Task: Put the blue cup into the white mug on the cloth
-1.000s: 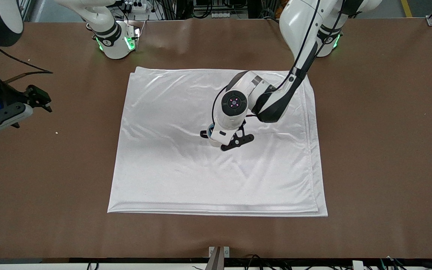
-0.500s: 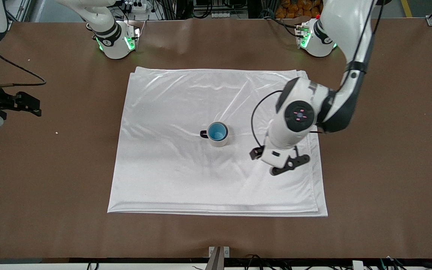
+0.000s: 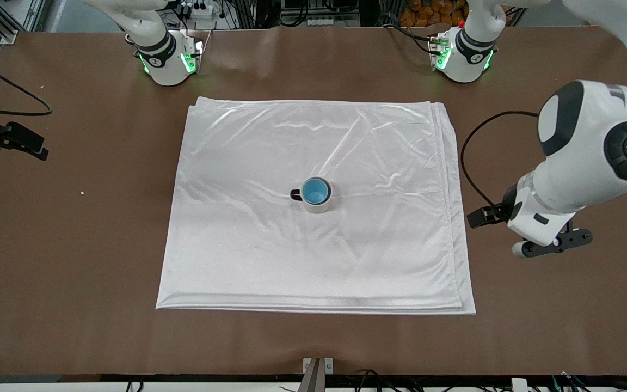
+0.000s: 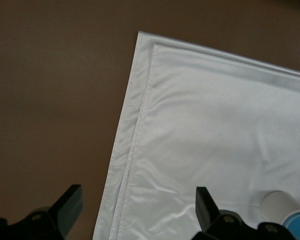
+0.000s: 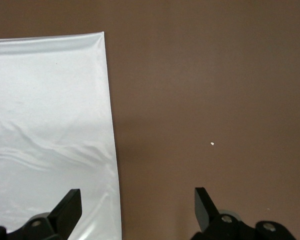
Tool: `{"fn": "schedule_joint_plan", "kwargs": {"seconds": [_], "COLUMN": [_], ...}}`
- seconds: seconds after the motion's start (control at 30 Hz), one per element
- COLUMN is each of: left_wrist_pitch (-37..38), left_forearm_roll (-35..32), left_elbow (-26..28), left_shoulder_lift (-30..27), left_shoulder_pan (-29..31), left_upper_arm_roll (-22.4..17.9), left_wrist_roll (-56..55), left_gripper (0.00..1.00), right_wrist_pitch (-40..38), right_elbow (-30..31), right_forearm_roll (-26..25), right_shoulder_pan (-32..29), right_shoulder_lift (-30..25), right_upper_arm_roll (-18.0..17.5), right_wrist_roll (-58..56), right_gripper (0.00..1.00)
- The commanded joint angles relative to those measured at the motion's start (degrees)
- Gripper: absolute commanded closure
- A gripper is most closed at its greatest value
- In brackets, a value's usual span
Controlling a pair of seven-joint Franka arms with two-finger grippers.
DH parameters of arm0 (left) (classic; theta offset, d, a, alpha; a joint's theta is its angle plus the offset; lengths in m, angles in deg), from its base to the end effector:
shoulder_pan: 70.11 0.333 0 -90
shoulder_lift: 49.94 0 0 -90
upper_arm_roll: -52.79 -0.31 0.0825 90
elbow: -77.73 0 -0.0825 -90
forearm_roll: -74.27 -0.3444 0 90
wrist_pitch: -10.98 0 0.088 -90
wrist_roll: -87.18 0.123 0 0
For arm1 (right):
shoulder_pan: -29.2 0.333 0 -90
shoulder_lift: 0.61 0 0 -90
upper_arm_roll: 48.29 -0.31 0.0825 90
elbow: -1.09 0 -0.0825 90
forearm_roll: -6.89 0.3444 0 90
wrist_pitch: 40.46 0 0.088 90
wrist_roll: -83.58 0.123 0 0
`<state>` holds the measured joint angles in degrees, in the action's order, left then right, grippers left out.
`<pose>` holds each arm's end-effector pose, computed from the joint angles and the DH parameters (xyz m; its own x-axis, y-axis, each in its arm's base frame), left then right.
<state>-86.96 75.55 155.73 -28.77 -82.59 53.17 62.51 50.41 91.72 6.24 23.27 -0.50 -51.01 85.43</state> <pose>0.6112 -0.1414 0.4940 0.9777 0.2080 -0.0297 0.2085 -0.9779 0.0132 0.5159 -0.0303 0.5981 0.9961 -0.0880 0.0026 -0.0880 -0.9961 0.0112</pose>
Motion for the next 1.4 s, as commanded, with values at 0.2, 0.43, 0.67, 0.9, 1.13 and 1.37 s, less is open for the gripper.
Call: {"fn": "schedule_joint_plan", "kwargs": {"seconds": [0.2,0.43,0.67,0.9,1.13,1.37], "left_wrist_pitch": [7.0,9.9,10.3,10.2,10.3,10.4], "left_forearm_roll": [-0.5,-0.7,-1.0,-1.3,-1.3,-1.3], "left_elbow": [5.9,6.9,7.9,11.5,15.4,16.3], "left_shoulder_lift": [-13.2,-18.2,-21.8,-24.6,-26.0,-25.9], "left_shoulder_pan": [0.8,3.9,6.3,8.3,8.3,8.3], "left_upper_arm_roll": [0.5,0.5,0.5,0.4,0.4,0.4], "left_wrist_roll": [2.0,9.5,13.6,19.0,22.4,22.3], "left_gripper": [0.0,0.0,0.0,0.0,0.0,0.0], "right_wrist_pitch": [-1.8,-1.2,-1.4,-1.1,-1.1,-1.1], "right_elbow": [3.9,3.1,2.8,2.4,2.4,2.4], "right_forearm_roll": [0.7,0.0,-0.7,-1.5,-1.6,-1.6], "right_shoulder_pan": [-1.7,-1.7,-1.7,-1.7,-1.5,-1.5], "right_shoulder_lift": [-3.6,-3.5,-3.3,-3.0,-2.9,-2.7], "right_upper_arm_roll": [-0.7,-0.7,-0.7,-0.7,-0.7,-0.8], "right_wrist_roll": [0.8,0.7,0.1,0.1,0.1,0.1], "right_gripper": [0.0,0.0,0.0,0.0,0.0,0.0]}}
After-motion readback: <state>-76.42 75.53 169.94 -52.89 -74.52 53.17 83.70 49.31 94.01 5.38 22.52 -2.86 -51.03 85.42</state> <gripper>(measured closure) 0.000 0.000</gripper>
